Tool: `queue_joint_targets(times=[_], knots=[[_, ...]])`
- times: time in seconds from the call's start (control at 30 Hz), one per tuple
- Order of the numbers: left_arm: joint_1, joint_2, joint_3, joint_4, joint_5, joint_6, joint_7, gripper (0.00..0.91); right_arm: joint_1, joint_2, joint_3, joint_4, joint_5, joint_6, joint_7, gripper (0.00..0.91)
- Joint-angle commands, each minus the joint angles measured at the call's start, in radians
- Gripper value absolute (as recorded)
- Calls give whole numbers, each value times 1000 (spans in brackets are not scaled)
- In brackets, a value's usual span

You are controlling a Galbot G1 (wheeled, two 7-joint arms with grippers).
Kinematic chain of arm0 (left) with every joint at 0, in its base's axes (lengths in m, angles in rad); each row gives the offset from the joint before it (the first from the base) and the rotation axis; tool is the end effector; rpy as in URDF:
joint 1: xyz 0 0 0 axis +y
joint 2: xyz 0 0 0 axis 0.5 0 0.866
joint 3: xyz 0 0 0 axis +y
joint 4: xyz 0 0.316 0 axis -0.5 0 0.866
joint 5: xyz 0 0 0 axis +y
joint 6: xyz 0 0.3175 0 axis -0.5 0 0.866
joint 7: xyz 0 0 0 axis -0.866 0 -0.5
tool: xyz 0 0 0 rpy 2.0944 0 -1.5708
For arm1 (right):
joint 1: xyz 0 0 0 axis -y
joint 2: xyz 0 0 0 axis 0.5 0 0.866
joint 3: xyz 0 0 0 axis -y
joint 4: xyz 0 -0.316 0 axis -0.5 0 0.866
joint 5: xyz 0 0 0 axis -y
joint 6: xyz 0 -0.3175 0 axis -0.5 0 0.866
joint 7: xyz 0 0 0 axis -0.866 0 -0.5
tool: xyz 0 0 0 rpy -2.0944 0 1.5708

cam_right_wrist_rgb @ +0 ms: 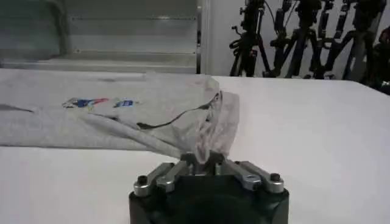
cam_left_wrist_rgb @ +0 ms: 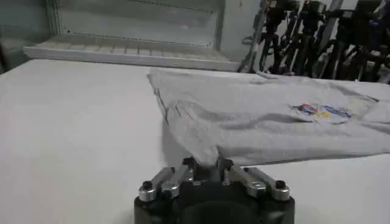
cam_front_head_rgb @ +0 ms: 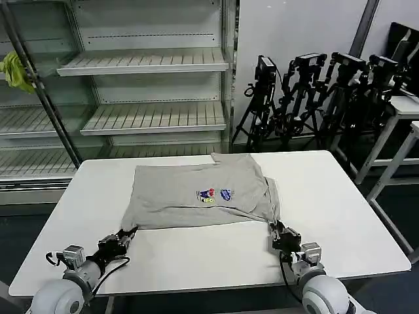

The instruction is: Fold and organize the clothes.

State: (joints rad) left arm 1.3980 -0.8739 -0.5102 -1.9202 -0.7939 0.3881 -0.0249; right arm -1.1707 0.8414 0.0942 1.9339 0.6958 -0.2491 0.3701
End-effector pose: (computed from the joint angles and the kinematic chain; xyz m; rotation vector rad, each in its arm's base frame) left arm 0.2246 0.1300 -0.2542 -0.3054 -2.6349 0.1193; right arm 0.2390 -0.0433 -0.2653 0.2723 -2.7663 0.0803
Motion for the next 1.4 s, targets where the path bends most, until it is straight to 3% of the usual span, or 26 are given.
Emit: queue_joint_targets(times=[0.03,0.37,0.93,1.2,1.4], knots=[[1,-1,0,3,8,-5,4,50,-10,6,1,-2,-7,3,-3,0],[16,9,-17,-4,8,-17,10,50,-26,-16,13,33,-7,8,-2,0],[296,134,-143,-207,-39,-16,-9,50,-298,-262,149,301,76,-6,58,0],[566,195,-296,-351,-73,-8,-27,50,-397,-392,167,424,143,-29,178,0],[688,184,-390,-410,-75,-7,-35,50,-392,-432,162,452,170,-49,240,0]])
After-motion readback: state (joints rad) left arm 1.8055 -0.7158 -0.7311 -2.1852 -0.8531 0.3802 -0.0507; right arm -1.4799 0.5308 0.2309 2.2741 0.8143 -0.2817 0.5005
